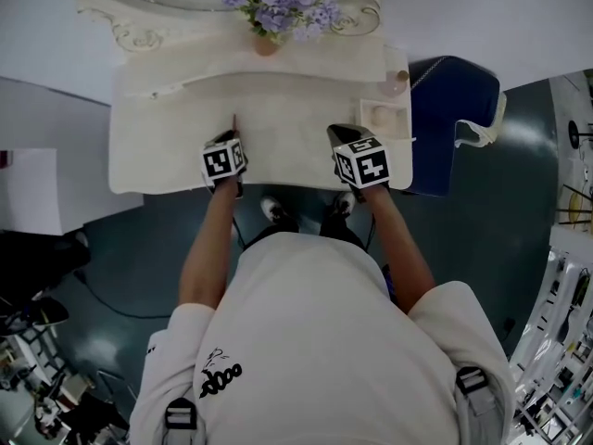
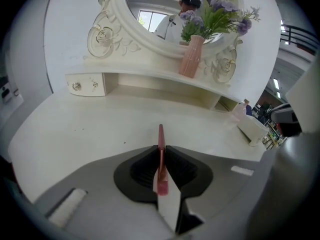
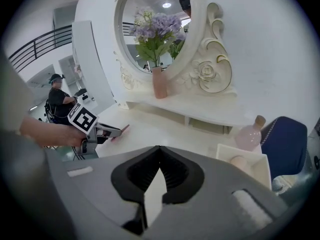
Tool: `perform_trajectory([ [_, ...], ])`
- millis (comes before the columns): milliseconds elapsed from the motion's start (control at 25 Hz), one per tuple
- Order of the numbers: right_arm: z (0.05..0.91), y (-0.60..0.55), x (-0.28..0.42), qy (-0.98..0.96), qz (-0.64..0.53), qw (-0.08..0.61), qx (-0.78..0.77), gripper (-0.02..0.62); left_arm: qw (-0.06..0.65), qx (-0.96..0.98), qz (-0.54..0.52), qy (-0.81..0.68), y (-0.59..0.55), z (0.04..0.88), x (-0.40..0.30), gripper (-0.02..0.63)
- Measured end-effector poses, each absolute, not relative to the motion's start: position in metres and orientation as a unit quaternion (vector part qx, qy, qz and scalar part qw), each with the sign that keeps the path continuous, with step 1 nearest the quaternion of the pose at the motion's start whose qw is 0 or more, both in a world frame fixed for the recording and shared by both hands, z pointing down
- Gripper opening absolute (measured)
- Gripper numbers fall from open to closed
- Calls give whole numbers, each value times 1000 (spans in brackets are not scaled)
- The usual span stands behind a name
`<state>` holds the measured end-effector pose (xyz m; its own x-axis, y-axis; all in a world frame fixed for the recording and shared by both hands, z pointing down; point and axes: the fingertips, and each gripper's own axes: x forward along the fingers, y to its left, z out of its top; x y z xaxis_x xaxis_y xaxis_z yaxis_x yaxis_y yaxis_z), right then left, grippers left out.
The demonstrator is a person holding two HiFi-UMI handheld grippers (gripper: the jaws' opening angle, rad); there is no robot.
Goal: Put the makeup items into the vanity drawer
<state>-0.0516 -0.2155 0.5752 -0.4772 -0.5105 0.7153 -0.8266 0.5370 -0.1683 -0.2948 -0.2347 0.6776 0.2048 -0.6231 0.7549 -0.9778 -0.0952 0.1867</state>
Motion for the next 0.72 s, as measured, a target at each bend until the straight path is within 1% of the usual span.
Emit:
perform_trajectory([
  [120, 570, -219, -30, -818, 255, 300, 419, 3, 339, 709, 237, -571, -246, 659, -273, 63],
  [280, 565, -220, 9, -809, 260, 292, 439, 2, 319, 750, 219, -537, -263, 630, -219, 63],
  [480, 562, -223, 61, -793, 268, 280, 471, 3, 279, 818, 216, -455, -284, 592, -125, 64],
  [720, 563, -224, 126, -773, 286, 257, 505, 3, 217, 881, 258, -332, -278, 574, -4, 64],
])
